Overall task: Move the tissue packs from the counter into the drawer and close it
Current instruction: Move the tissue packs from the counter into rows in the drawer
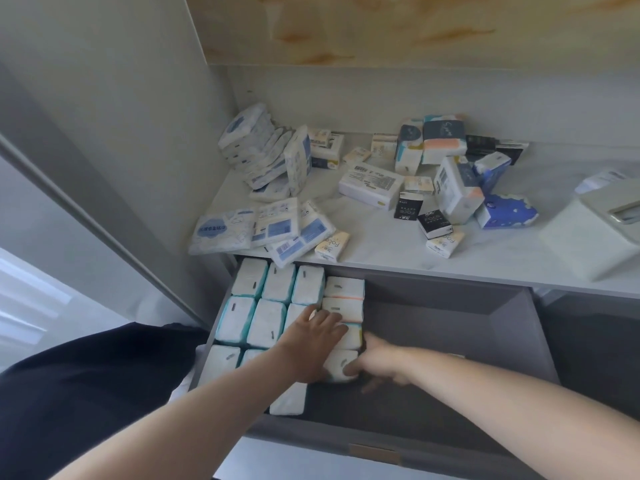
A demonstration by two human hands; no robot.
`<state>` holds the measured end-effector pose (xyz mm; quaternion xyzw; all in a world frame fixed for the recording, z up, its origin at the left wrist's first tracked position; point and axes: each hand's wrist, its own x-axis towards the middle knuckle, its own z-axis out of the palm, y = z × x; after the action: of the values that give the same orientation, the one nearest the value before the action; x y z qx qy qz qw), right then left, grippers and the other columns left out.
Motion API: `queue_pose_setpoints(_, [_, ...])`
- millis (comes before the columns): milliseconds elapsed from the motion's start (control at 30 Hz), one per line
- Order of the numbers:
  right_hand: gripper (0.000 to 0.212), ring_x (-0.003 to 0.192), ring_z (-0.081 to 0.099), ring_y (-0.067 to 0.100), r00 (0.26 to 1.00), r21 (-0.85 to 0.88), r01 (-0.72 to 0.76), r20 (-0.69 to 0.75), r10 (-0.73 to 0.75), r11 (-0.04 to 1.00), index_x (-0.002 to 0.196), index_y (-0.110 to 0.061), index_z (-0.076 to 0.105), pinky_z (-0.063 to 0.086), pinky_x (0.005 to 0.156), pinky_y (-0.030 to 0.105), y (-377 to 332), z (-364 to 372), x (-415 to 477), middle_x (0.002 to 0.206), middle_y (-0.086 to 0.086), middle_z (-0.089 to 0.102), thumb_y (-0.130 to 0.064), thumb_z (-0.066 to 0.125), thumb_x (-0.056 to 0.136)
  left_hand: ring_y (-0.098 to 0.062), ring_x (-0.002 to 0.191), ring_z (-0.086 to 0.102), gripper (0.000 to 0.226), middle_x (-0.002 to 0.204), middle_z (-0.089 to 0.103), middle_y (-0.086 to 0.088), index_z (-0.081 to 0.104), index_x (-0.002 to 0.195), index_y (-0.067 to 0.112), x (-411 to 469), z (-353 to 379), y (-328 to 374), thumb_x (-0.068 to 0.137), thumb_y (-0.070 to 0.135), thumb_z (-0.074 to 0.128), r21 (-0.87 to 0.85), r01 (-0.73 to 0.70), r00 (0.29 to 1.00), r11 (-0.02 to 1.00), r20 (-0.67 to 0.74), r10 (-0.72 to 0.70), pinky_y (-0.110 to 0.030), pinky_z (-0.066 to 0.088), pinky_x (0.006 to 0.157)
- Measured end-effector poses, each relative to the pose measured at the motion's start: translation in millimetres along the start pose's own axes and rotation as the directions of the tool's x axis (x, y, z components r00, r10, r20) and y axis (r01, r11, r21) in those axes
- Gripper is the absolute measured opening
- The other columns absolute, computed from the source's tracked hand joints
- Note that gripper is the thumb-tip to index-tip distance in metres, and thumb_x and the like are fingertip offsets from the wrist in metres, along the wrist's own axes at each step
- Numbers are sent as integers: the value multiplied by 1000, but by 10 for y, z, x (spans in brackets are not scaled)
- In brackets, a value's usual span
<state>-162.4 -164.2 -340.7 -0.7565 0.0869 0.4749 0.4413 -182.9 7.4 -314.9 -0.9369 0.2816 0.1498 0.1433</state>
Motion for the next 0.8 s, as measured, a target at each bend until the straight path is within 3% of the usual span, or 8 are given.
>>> queue_pose_setpoints(200, [43,106,62,23,999,-355,-10,25,21,935,125,-25,54,61,67,41,-189,-212,-63,121,4,60,-36,70,86,-31,137,34,82,153,27,-9,24,150,17,60,-141,-43,86,46,66,-12,-2,998,1000,64,3,-45,18,117])
queue_pose_setpoints(267, [38,93,62,20,1000,-472,-1,-6,-2,881,121,-20,59,60,66,39,-283,-334,-104,113,6,61,-37,66,87,-29,137,36,75,153,32,-5,28,150,22,36,-283,-104,89,46,63,-143,12,996,990,90,1,-41,20,116])
queue_pose_setpoints(333, [37,84,62,20,1000,-542,7,-13,-16,840,119,-15,62,60,64,38,-411,-487,-185,109,9,61,-37,63,89,-25,131,43,62,148,43,1,35,148,27,32,-454,-168,93,42,59,-406,104,994,908,83,-76,-36,27,110])
queue_pose_setpoints(433, [37,88,66,23,1000,-560,28,12,-26,828,125,-11,60,61,65,38,-653,-772,-371,112,9,61,-33,59,95,-14,114,57,40,125,61,11,52,132,33,105,-765,-311,93,38,59,-671,202,978,713,96,-187,-28,44,98])
queue_pose_setpoints(500, [34,89,68,25,997,-525,72,32,-65,848,127,-11,58,61,67,39,-868,-981,-526,115,12,64,-30,56,99,-10,102,60,27,109,64,16,61,120,34,219,-987,-425,93,37,59,-726,198,974,659,71,-214,-24,46,90])
queue_pose_setpoints(600, [28,77,70,23,975,-446,197,-2,-221,873,121,-10,58,51,50,28,-1211,-1327,-747,108,12,69,-27,51,100,-8,94,58,21,103,65,13,66,112,28,445,-1369,-585,94,35,60,-774,163,957,612,-27,-289,-21,44,84])
queue_pose_setpoints(700, [19,66,69,15,869,-499,302,-205,-450,812,108,-20,66,45,51,23,-1501,-1724,-864,98,1,72,-24,51,97,-9,94,54,22,105,63,11,65,115,28,768,-1733,-730,95,35,57,-733,146,933,665,-122,-339,-21,39,82])
queue_pose_setpoints(800, [23,90,64,12,647,-630,282,-432,-629,723,94,-30,71,50,79,29,-1706,-2146,-833,108,-9,70,-18,52,92,-15,102,57,25,114,62,7,61,119,31,1168,-2029,-836,96,34,53,-718,160,911,677,-157,-382,-29,46,88])
